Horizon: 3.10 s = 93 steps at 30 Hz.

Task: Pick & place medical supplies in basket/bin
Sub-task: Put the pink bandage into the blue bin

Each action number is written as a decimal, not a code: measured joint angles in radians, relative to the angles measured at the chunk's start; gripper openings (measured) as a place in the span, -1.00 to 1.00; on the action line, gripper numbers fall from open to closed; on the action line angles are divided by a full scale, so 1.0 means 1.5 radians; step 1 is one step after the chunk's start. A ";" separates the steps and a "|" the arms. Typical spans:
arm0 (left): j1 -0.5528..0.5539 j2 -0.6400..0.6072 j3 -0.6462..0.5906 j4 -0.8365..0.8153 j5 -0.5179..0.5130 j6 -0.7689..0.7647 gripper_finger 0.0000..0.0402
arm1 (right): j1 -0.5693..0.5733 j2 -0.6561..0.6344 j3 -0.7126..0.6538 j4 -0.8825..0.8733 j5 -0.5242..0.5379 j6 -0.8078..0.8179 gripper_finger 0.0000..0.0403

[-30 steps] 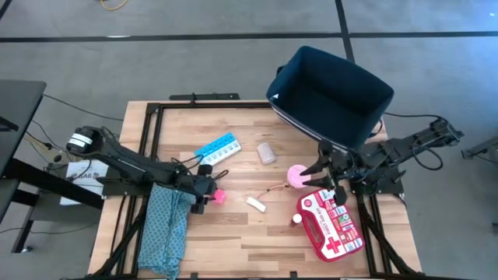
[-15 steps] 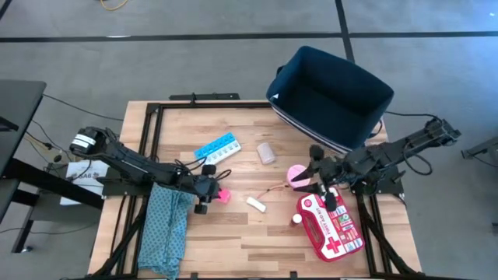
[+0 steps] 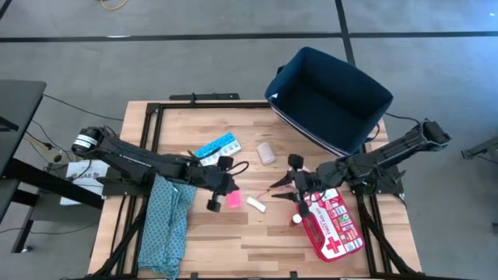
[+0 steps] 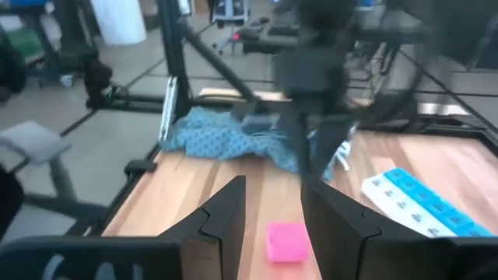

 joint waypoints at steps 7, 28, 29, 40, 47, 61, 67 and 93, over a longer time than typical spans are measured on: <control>0.001 0.003 0.037 -0.109 0.074 -0.060 -0.89 | -0.012 0.058 0.000 0.063 0.007 -0.004 -0.41; -0.087 0.180 0.033 -0.189 0.007 0.078 -0.26 | 0.001 0.141 0.154 0.001 -0.030 -0.058 -0.34; -0.087 0.179 0.033 -0.190 -0.005 0.088 -0.25 | 0.004 0.137 0.169 -0.019 -0.021 -0.061 -0.31; -0.095 0.165 0.034 -0.119 -0.075 0.309 -0.25 | 0.011 0.131 0.236 -0.172 0.113 -0.057 0.10; -0.082 0.170 0.034 -0.177 0.002 0.354 -0.25 | 0.011 0.131 0.253 -0.211 0.111 -0.009 0.18; -0.054 0.211 0.036 -0.099 0.052 0.413 -0.25 | 0.011 0.131 0.253 -0.225 0.110 0.056 0.14; -0.059 0.253 0.038 -0.071 -0.030 0.516 -0.25 | 0.011 0.131 0.252 -0.239 0.110 0.056 0.13; -0.044 0.256 0.059 -0.165 -0.284 -0.038 -0.25 | 0.014 0.131 0.252 -0.286 0.108 0.084 0.11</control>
